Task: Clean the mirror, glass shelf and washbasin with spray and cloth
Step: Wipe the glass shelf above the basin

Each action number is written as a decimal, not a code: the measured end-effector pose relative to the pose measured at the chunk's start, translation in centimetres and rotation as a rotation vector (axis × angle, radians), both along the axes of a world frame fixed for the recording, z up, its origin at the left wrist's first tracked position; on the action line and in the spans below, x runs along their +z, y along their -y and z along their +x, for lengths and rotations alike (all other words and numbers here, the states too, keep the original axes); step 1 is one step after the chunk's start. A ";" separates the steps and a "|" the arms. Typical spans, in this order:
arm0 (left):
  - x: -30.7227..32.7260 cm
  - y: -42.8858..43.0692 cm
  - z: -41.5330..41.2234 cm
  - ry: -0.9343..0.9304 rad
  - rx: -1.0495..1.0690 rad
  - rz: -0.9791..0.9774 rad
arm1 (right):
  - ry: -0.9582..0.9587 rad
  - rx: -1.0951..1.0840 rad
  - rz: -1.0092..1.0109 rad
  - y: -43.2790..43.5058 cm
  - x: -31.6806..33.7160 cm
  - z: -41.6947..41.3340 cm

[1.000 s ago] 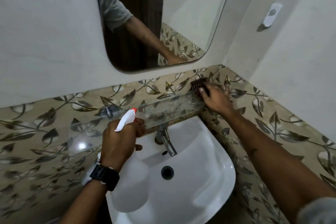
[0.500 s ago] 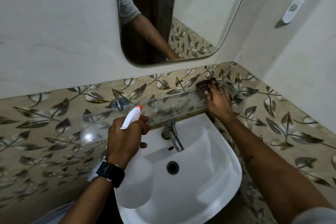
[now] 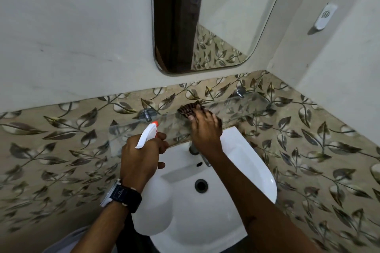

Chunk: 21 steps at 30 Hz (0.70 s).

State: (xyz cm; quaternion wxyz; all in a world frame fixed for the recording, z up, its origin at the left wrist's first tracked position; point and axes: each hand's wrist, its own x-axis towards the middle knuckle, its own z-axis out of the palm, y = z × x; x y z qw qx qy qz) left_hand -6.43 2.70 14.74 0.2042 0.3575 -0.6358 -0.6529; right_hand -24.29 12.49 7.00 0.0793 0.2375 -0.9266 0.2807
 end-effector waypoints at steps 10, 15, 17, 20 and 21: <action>0.2 1.6 3.9 -0.011 0.039 -0.004 | 0.023 0.003 -0.087 2.0 0.7 3.2; 0.2 2.4 5.3 -0.026 0.058 -0.011 | 0.057 0.072 -0.083 5.8 1.4 8.5; 0.4 2.7 6.2 -0.030 0.066 -0.041 | 0.050 0.111 -0.102 7.6 1.4 10.9; 0.4 3.7 7.6 -0.015 0.093 -0.063 | 0.050 0.172 -0.111 9.8 0.9 13.2; 0.4 4.0 8.1 0.009 0.104 -0.072 | 0.037 0.196 -0.093 10.4 0.7 13.5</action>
